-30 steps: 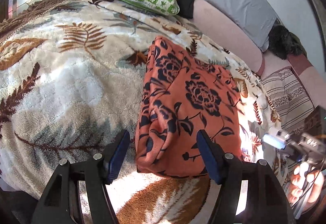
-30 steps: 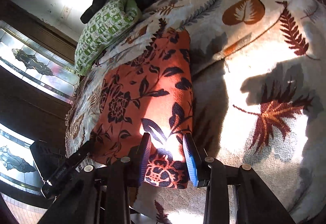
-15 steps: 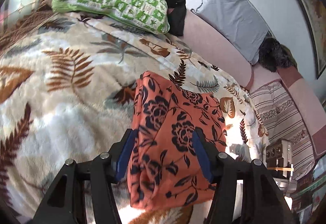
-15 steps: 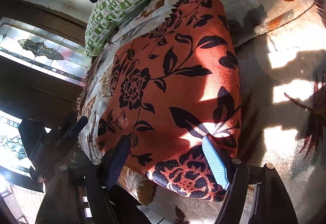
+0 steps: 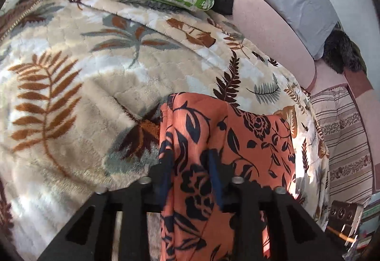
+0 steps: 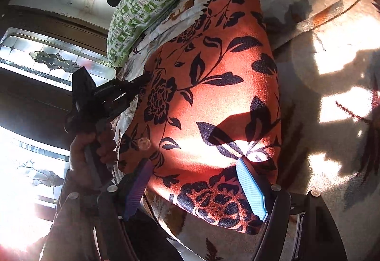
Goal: Fold small clothes
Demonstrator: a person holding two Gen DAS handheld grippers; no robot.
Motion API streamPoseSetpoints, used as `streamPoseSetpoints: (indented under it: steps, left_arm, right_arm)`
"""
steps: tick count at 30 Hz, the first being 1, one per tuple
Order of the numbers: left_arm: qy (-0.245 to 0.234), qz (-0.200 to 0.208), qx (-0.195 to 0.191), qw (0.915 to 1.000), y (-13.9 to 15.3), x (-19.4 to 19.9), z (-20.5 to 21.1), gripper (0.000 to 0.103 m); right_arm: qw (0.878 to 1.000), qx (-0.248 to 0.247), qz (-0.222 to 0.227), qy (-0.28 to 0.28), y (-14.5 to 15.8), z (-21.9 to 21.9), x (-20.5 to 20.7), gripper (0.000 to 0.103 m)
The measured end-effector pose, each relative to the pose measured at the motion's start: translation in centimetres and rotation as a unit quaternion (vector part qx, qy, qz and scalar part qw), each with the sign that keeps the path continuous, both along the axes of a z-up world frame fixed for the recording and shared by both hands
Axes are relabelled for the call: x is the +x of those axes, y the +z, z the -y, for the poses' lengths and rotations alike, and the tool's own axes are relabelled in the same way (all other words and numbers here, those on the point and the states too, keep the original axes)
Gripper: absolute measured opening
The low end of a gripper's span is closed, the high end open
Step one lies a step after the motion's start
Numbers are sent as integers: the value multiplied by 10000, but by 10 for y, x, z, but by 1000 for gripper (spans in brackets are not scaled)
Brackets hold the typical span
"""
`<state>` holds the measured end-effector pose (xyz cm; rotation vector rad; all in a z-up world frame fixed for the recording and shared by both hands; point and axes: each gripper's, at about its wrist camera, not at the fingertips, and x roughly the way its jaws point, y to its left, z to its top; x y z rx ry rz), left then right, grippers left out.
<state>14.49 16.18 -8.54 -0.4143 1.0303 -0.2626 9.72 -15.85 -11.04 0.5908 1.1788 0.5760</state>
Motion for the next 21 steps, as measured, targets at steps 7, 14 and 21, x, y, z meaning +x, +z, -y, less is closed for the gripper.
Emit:
streamPoseSetpoints:
  steps: [7, 14, 21]
  left_arm:
    - [117, 155, 637, 9978, 2, -92, 8, 56]
    - [538, -14, 404, 9977, -8, -121, 1, 42]
    - [621, 611, 1490, 9850, 32, -143, 15, 66]
  right_arm:
    - [10000, 33, -39, -78, 5, 6, -7, 79]
    - [9998, -63, -101, -136, 9, 5, -8, 79]
    - [9997, -104, -87, -198, 14, 6, -13, 80]
